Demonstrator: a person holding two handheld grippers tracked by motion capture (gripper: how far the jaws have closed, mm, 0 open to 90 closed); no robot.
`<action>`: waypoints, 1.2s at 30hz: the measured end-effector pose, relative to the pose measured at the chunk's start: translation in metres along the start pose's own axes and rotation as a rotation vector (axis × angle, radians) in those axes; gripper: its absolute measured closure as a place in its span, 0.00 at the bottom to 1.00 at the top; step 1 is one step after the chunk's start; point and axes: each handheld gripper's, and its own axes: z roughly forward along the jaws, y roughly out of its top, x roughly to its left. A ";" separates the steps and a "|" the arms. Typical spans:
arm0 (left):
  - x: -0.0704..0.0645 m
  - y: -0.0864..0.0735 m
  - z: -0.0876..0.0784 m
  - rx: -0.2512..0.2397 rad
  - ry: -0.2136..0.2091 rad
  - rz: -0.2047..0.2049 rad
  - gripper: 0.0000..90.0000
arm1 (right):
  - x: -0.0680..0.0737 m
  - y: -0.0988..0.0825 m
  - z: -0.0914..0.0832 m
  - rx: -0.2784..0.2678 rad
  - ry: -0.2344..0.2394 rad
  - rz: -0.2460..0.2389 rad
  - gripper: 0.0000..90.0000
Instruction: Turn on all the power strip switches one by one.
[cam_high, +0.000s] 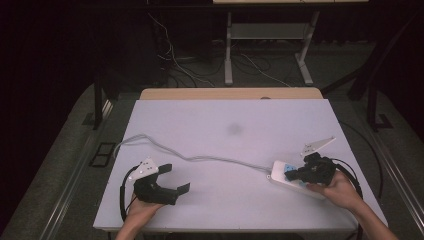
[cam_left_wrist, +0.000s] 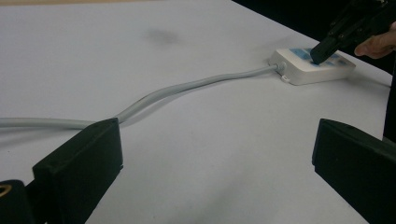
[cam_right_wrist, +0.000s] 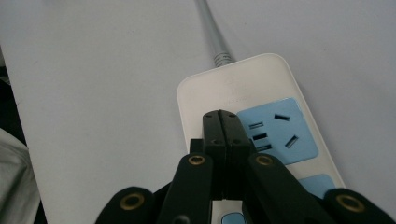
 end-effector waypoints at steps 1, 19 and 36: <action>0.000 0.000 0.000 -0.001 -0.001 0.000 0.00 | 0.000 0.000 0.000 0.001 -0.001 0.000 1.00; 0.001 0.000 -0.001 -0.004 0.002 -0.002 0.00 | 0.000 -0.002 0.000 -0.007 0.002 -0.001 1.00; 0.002 0.000 -0.001 -0.005 0.001 -0.005 0.00 | -0.004 0.006 -0.015 -0.047 -0.004 0.032 1.00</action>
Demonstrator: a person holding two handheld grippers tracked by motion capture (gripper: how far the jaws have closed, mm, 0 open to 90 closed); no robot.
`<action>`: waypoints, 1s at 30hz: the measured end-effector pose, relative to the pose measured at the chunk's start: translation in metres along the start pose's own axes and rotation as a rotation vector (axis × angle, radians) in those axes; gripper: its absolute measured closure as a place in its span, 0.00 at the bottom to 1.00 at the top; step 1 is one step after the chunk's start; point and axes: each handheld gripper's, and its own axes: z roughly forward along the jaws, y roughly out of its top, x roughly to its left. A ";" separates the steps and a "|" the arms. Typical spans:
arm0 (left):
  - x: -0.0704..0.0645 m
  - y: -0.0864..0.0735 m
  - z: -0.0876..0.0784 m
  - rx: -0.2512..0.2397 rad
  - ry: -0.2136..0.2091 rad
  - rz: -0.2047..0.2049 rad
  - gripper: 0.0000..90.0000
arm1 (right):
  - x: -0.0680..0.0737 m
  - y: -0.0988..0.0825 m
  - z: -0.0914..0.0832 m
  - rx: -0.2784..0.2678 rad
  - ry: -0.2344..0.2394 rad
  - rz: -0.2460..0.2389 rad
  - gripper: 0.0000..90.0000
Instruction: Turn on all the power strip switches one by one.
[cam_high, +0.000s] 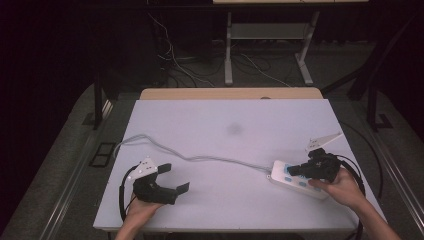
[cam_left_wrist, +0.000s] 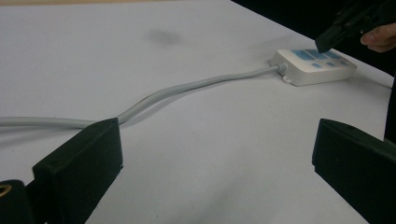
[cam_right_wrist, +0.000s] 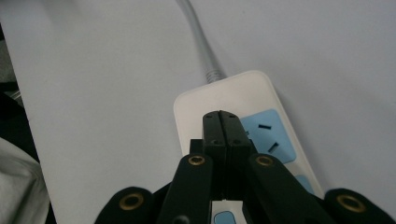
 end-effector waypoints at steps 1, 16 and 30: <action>0.000 0.000 0.000 0.000 0.000 0.000 0.00 | 0.000 0.001 -0.002 -0.009 -0.003 0.003 1.00; -0.001 0.000 -0.001 -0.005 -0.002 -0.003 0.00 | 0.011 -0.005 -0.013 -0.170 -0.127 0.137 0.08; -0.003 0.000 -0.003 -0.013 -0.004 -0.004 0.00 | 0.034 -0.034 -0.022 -0.344 -0.116 0.197 0.00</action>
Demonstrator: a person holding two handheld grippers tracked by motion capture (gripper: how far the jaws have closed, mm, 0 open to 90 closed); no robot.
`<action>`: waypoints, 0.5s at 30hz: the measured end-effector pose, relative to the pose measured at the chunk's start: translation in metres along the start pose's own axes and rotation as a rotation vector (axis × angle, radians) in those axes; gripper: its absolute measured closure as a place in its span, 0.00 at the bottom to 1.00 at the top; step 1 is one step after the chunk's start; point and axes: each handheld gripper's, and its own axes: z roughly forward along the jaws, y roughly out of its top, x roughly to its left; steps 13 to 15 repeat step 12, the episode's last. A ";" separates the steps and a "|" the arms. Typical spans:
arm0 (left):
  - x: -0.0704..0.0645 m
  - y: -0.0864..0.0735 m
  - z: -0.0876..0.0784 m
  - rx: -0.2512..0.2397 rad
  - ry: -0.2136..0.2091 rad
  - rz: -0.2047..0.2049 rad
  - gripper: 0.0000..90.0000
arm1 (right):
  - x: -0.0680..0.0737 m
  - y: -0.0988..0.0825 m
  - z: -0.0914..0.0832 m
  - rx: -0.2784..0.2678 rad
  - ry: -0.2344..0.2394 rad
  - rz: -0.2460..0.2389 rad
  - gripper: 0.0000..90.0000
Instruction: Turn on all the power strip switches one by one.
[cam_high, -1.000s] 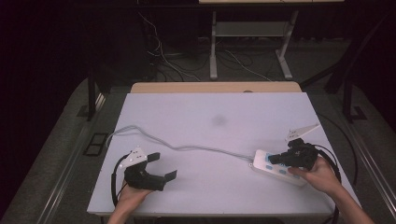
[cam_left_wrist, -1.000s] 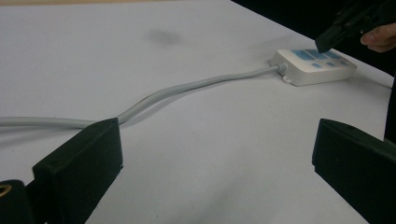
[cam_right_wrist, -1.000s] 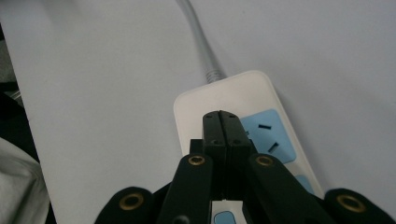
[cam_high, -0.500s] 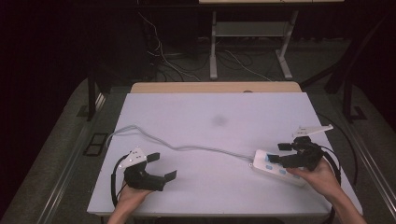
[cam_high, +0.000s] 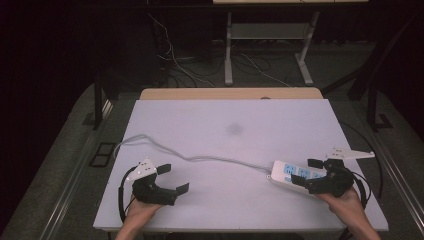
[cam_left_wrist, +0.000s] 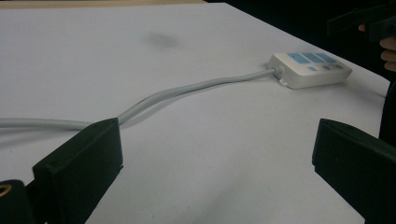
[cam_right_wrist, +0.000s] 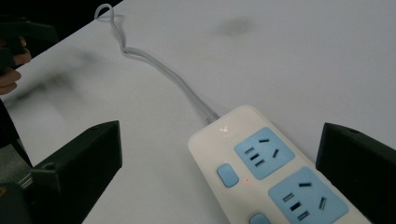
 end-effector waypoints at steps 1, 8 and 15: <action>0.000 0.000 0.000 0.000 0.000 0.000 0.00 | 0.001 -0.004 -0.001 -0.004 -0.005 -0.001 0.00; -0.001 0.000 0.001 0.003 -0.001 -0.001 0.00 | 0.002 -0.025 0.001 -0.019 -0.013 0.010 0.00; 0.000 0.000 0.001 0.007 -0.003 0.001 0.00 | 0.004 -0.027 0.002 -0.015 -0.016 -0.006 0.00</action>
